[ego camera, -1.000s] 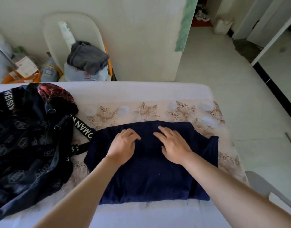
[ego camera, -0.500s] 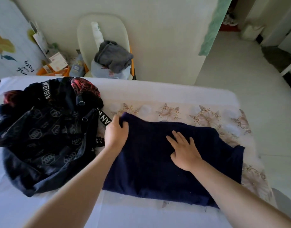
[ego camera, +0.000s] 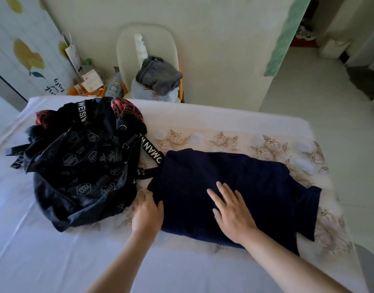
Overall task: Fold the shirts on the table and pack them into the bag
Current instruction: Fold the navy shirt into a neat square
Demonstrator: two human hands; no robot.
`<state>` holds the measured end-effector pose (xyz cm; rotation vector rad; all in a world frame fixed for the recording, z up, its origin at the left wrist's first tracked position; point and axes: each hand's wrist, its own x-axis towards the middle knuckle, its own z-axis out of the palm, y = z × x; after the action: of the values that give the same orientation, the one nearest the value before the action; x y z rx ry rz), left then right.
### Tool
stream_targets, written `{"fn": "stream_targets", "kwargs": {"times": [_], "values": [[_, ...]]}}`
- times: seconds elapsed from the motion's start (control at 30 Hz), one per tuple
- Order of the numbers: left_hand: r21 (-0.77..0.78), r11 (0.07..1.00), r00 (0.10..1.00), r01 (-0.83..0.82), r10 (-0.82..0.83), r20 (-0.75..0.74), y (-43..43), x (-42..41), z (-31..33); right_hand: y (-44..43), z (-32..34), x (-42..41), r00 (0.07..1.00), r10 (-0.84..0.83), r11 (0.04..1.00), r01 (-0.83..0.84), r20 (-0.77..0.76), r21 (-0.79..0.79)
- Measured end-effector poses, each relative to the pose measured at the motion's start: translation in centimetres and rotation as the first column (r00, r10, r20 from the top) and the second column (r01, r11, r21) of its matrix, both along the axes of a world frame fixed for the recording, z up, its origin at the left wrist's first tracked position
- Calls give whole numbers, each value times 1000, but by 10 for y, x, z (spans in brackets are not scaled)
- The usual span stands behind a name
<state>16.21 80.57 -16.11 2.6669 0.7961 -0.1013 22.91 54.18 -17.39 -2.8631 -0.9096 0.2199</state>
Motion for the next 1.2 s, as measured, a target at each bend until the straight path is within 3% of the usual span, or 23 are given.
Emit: {"fn": "stream_targets", "kwargs": {"times": [0.13, 0.23, 0.3, 0.4, 0.47, 0.53, 0.63, 0.67, 0.73, 0.8, 0.87, 0.93, 1.0, 1.07, 1.13, 1.2], "values": [[-61, 998, 996, 16, -10, 92, 5, -21, 6, -8, -12, -20, 999, 30, 997, -31, -21, -69], [-6, 999, 998, -48, 47, -46, 15, -28, 9, -18, -14, -21, 997, 25, 991, -34, -66, -131], [115, 993, 995, -12, 23, -94, 11, -30, 11, -24, -8, -25, 998, -7, 993, -2, -70, -118], [208, 961, 968, 184, -214, 129, -19, -27, 16, -43, 11, -36, 958, -261, 964, 254, 121, 73], [168, 907, 880, 387, -417, 226, -50, -21, 20, -69, 13, -48, 834, -509, 853, 457, 213, 251], [107, 832, 798, 545, -554, 240, -86, -15, 21, -97, 16, -63, 688, -705, 699, 637, 168, 326], [1, 730, 723, 683, -677, 136, -139, -12, 15, -127, 12, -80, 495, -865, 482, 865, -81, 137], [-20, 701, 701, 713, -710, 65, -153, -12, 12, -134, 7, -84, 477, -867, 467, 879, -142, 100], [-47, 657, 653, 753, -754, -71, -173, -14, 8, -144, 4, -88, 501, -829, 446, 861, -250, 244], [-72, 646, 630, 760, -759, -162, -184, -18, 4, -151, 10, -91, 484, -811, 328, 841, -329, 429], [-60, 644, 614, 763, -750, -246, -185, -20, 1, -160, 17, -93, 418, -830, 249, 869, -369, 427], [-13, 628, 594, 778, -743, -308, -183, -20, 1, -173, 20, -96, 393, -858, 330, 915, -331, 231], [42, 627, 610, 778, -737, -289, -183, -16, 3, -185, 19, -98, 445, -848, 449, 892, -289, 55], [81, 659, 661, 748, -727, -187, -188, -9, 9, -192, 18, -92, 542, -809, 511, 840, -227, 183], [146, 648, 659, 748, -751, -43, -198, 3, 9, -199, 12, -78, 641, -767, 600, 736, -36, 313], [196, 598, 596, 777, -799, 74, -212, 21, 11, -206, 6, -60, 724, -683, 721, 647, 97, 248]]}}
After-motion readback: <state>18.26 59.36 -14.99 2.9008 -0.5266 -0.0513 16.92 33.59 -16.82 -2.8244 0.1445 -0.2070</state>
